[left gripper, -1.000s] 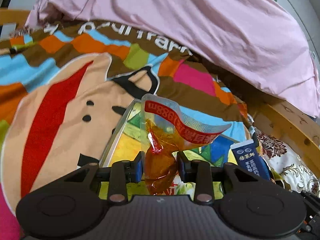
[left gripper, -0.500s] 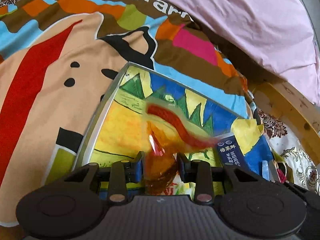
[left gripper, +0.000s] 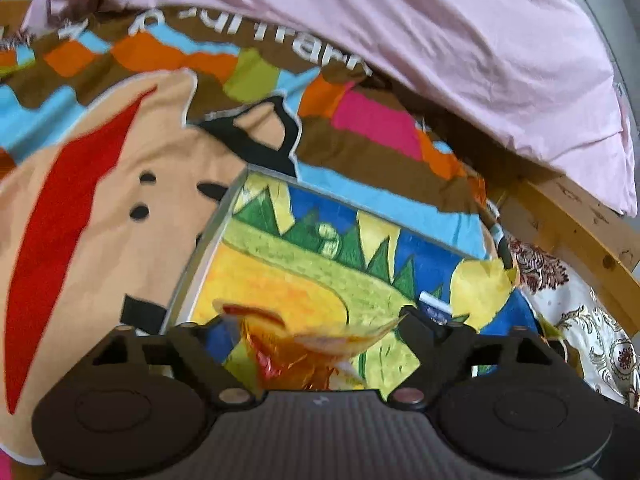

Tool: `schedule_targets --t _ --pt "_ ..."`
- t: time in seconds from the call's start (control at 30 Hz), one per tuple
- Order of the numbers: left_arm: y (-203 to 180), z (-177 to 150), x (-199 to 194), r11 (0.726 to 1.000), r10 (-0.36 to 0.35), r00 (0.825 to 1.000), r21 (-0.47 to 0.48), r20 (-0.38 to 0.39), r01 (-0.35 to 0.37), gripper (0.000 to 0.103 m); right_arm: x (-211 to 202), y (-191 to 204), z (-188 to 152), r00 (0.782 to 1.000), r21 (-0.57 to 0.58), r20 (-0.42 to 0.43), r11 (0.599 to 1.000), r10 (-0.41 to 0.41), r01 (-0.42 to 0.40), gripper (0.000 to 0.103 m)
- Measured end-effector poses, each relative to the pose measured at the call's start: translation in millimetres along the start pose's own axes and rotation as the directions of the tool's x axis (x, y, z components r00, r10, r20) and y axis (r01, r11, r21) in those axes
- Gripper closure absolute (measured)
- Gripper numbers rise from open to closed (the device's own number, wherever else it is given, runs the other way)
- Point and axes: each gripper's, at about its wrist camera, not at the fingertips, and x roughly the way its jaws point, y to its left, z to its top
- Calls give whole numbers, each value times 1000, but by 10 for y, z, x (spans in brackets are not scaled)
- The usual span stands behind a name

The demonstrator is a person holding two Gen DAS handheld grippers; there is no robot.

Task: Organize snacks
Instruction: 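Release the orange bag into the tray with the left gripper while the right releases the blue pack, then withdraw both grippers from the tray back over the remaining snacks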

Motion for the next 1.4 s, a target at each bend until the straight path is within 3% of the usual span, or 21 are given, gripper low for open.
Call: schedule_targets --t 0.2,0.3,0.6,0.87,1.03,1.4 --pt "-201 79 -334 997 28 995 68 98 -34 1 -446 -154 137 993 83 120 997 -6 -4 6" --pt "-317 138 -533 995 35 990 90 134 -48 1 -718 -242 180 982 105 189 994 0 -20 1" --pt "-600 250 -1280 984 61 961 147 270 -104 0 -1554 -426 134 937 116 347 991 24 -68 1" --pt "-732 78 -1885 969 104 937 176 335 -170 0 -2173 -502 -73 913 85 407 995 20 -60 1" --pt "-810 -113 -2218 958 111 927 209 358 -195 0 -2534 -562 -259 911 96 412 992 31 -77 1" --pt "-911 -676 -2824 918 123 927 313 355 -242 0 -3068 -584 -647 922 105 381 987 71 -120 1"
